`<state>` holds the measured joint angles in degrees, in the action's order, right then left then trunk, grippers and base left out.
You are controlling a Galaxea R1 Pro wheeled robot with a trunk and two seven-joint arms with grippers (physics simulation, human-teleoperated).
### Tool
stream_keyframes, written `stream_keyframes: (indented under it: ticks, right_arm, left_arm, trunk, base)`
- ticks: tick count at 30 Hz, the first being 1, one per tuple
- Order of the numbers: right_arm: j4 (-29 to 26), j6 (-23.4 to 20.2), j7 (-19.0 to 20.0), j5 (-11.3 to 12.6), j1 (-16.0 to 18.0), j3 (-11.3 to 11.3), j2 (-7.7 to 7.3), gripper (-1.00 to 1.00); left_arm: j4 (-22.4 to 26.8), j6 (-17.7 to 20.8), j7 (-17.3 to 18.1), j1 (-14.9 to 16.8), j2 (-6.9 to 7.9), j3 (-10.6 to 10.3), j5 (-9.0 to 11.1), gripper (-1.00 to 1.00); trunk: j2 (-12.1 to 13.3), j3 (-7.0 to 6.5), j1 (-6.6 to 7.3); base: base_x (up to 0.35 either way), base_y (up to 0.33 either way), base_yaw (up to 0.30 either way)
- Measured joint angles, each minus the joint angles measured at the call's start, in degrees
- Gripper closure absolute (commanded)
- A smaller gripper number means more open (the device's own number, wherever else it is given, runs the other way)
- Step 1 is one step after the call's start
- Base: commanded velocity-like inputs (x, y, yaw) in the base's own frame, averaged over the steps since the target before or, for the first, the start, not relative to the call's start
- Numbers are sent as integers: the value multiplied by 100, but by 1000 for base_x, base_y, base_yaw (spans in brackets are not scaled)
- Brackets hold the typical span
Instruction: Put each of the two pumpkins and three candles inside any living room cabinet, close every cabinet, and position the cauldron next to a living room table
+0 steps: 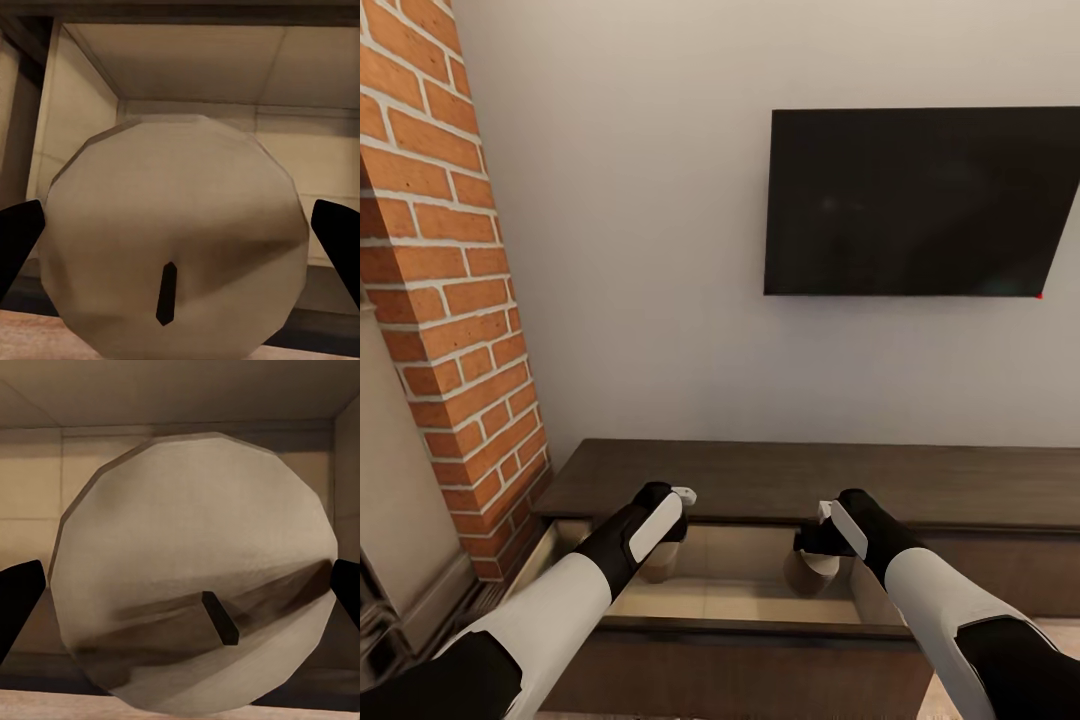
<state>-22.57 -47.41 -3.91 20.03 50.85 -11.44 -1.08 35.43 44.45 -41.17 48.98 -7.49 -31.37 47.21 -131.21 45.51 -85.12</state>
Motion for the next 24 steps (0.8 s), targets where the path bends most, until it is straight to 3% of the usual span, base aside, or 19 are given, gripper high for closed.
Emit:
stream_keyframes:
  ticks: [11, 24]
  right_arm:
    - [0, -2, 0, 0, 0, 0, 1, 100]
    - [-1, 4, 0, 0, 1, 1, 1, 100]
  left_arm:
    - [1, 0, 0, 0, -1, 0, -1, 100]
    - [1, -2, 0, -1, -2, 0, -5, 100]
  trunk:
    - [-441, 197, -242]
    - [-443, 198, -242]
  base:
    - [0, 0, 0]
    - [0, 0, 0]
